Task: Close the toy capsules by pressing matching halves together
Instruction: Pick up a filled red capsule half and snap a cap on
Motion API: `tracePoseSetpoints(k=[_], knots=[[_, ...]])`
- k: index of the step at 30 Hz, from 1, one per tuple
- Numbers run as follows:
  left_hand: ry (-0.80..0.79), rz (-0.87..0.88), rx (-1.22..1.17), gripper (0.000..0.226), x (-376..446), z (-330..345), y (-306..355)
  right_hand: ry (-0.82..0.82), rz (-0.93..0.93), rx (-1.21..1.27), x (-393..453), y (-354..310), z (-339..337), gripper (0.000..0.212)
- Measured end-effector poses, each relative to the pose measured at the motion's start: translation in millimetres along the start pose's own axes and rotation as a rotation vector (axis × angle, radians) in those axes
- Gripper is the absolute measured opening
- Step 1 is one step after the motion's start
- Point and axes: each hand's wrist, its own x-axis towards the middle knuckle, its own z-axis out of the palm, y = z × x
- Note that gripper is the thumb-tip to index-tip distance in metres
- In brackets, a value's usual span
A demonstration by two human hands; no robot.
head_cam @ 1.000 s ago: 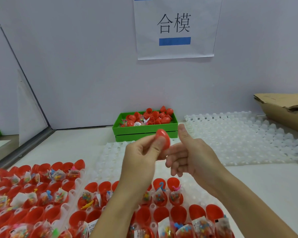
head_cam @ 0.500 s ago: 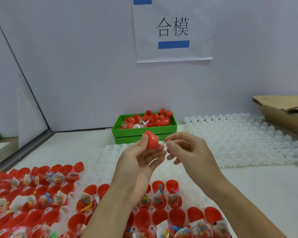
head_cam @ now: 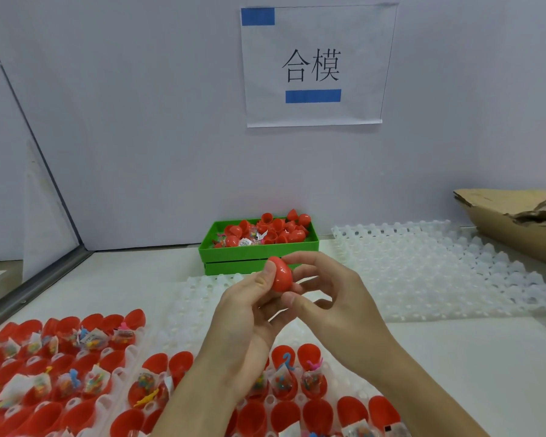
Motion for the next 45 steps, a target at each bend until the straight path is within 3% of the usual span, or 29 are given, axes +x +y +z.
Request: tracePoseSetpoints(k=[6, 13, 16, 19, 23, 30, 34, 39, 42, 45], knots=[[0.017, 0.029, 0.044, 0.028, 5, -3, -3, -0.013, -0.083, -0.065, -1, 2, -1, 0.053], [0.044, 0.119, 0.310, 0.058, 6, -5, -5, 0.068, -0.177, -0.174, 1, 3, -1, 0.033], [0.112, 0.276, 0.532, 0.054, 3, -4, -4, 0.112, 0.007, 0.152, 1, 0, 1, 0.011], [0.163, 0.471, 0.671, 0.032, 0, -4, -2, 0.040, 0.325, 0.669, 1, -3, 1, 0.035], [0.045, 0.522, 0.702, 0.022, -3, -3, -1, -0.070, 0.423, 0.845, 0, -7, 4, 0.043], [0.018, 0.549, 0.631, 0.036, -1, -6, -3, -0.145, 0.433, 0.808, 1, -7, 4, 0.041], [0.057, 0.575, 0.633, 0.034, 0, -8, -3, -0.040, 0.436, 0.655, 3, -4, 4, 0.025], [0.123, 0.649, 0.831, 0.032, 0, -9, -6, 0.098, 0.163, 0.138, 1, -2, 6, 0.008], [0.149, 0.762, 1.068, 0.041, -1, -8, -9, 0.118, 0.064, 0.040, -2, -2, 12, 0.008], [0.192, 0.781, 1.133, 0.044, -1, -8, -12, 0.151, 0.044, 0.017, -4, -1, 15, 0.008]])
